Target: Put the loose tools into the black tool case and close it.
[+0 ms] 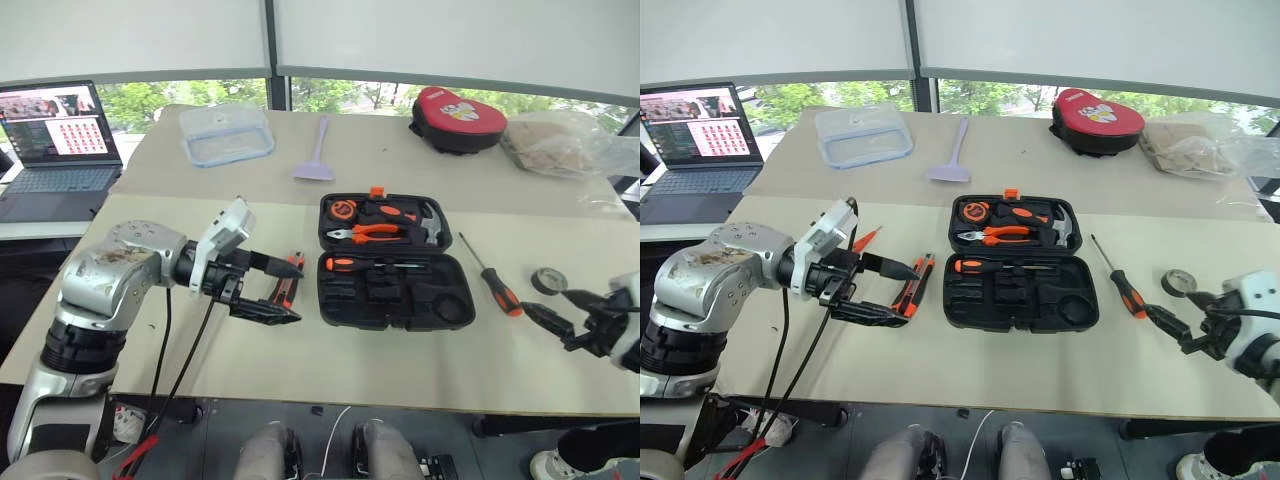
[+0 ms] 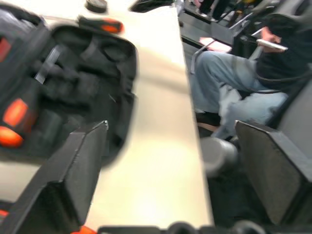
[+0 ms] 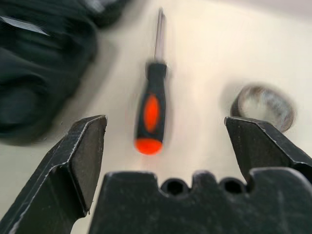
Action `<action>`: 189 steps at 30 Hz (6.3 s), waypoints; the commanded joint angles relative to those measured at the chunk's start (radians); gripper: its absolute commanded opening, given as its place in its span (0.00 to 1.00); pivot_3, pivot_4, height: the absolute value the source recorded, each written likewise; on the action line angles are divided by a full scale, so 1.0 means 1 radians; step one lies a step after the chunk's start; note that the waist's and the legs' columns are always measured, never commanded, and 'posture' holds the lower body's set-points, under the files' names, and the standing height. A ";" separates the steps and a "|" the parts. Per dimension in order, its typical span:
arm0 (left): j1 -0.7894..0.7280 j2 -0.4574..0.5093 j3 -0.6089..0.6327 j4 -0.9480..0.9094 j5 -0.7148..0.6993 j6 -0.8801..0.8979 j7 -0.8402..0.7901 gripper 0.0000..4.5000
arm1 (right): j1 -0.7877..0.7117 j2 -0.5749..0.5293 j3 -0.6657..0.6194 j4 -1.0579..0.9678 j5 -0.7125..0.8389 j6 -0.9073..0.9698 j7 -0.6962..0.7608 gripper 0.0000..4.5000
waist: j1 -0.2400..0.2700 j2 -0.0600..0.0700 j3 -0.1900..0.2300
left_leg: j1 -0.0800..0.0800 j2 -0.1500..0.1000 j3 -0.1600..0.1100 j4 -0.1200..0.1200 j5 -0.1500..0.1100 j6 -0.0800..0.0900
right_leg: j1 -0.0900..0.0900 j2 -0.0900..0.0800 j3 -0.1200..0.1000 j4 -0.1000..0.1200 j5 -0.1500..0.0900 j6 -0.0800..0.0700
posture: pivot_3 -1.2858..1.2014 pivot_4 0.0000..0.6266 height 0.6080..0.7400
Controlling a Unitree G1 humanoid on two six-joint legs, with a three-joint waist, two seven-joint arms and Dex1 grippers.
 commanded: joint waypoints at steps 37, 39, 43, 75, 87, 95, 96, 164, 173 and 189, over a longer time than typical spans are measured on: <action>0.057 0.089 -0.050 -0.038 0.004 -0.161 0.100 1.00 | -0.495 -0.109 0.525 0.159 -0.204 -0.501 0.523 0.22 | -0.007 0.004 0.001 | 0.003 -0.001 0.003 -0.005 0.002 -0.003 | -0.001 0.001 0.000 -0.001 -0.002 -0.002 | 0.52 0.24 0.93; 0.067 0.095 -0.045 -0.048 0.002 -0.161 0.103 1.00 | -0.548 -0.086 0.552 0.250 -0.246 -0.578 0.530 0.22 | -0.007 0.004 0.001 | 0.003 -0.001 0.003 -0.006 0.002 -0.003 | -0.001 0.001 0.000 -0.001 -0.002 -0.002 | 0.52 0.24 0.93; 0.078 0.106 -0.034 -0.063 -0.007 -0.158 0.105 1.00 | -0.638 -0.045 0.586 0.423 -0.306 -0.732 0.535 0.22 | -0.010 0.004 0.001 | 0.002 0.000 0.003 -0.006 0.002 -0.004 | -0.002 0.001 0.000 0.000 -0.002 -0.003 | 0.52 0.24 0.93; 0.023 0.105 -0.044 -0.004 0.013 -0.190 0.119 1.00 | -0.674 0.070 0.554 0.371 -0.206 -0.565 0.531 0.29 | -0.014 0.004 0.002 | 0.003 0.000 0.003 -0.006 0.003 -0.004 | -0.001 0.001 -0.001 0.001 -0.003 -0.003 | 0.52 0.24 0.93; 0.007 0.095 -0.047 0.011 0.024 -0.190 0.122 1.00 | -0.643 0.101 0.675 0.418 -0.392 -0.554 0.445 0.01 | -0.019 0.003 0.001 | 0.006 0.000 0.004 -0.006 0.003 -0.005 | 0.000 0.001 0.000 0.002 -0.003 -0.003 | 0.52 0.24 0.93; 0.031 0.099 -0.037 0.006 0.025 -0.192 0.132 1.00 | -0.599 0.068 0.640 0.269 -0.343 -0.498 0.472 0.01 | -0.016 0.003 0.001 | 0.005 0.000 0.004 -0.007 0.003 -0.005 | 0.000 0.001 0.000 0.003 -0.003 -0.004 | 0.52 0.24 0.93; 0.032 0.097 -0.038 0.006 0.025 -0.193 0.134 1.00 | -0.600 0.069 0.640 0.269 -0.346 -0.496 0.470 0.01 | -0.016 0.003 0.001 | 0.005 0.000 0.004 -0.007 0.003 -0.005 | 0.000 0.001 0.000 0.003 -0.003 -0.004 | 0.52 0.24 0.93; -0.200 0.113 -0.160 0.597 0.394 -0.004 0.514 1.00 | -0.412 -0.035 0.224 -0.506 0.367 0.218 0.217 0.99 | 0.020 -0.001 0.003 | -0.011 -0.003 0.004 -0.008 0.004 -0.005 | -0.013 0.001 -0.007 0.001 0.001 -0.005 | 0.52 0.24 0.93; -0.449 -0.057 -0.349 1.097 0.612 -0.279 0.425 0.88 | -0.356 -0.012 0.209 -0.588 0.407 0.219 0.132 1.00 | 0.007 -0.002 0.004 | -0.012 -0.002 0.005 -0.008 0.004 -0.005 | -0.015 0.003 -0.005 -0.001 0.000 -0.003 | 0.52 0.24 0.93; -0.530 -0.149 -0.204 1.089 0.545 -0.687 0.155 0.09 | -0.189 -0.122 0.075 -0.581 0.405 0.209 0.176 1.00 | 0.016 -0.005 0.004 | -0.017 0.000 0.002 0.000 0.004 -0.002 | -0.017 0.000 -0.006 0.004 0.000 -0.004 | 0.52 0.24 0.93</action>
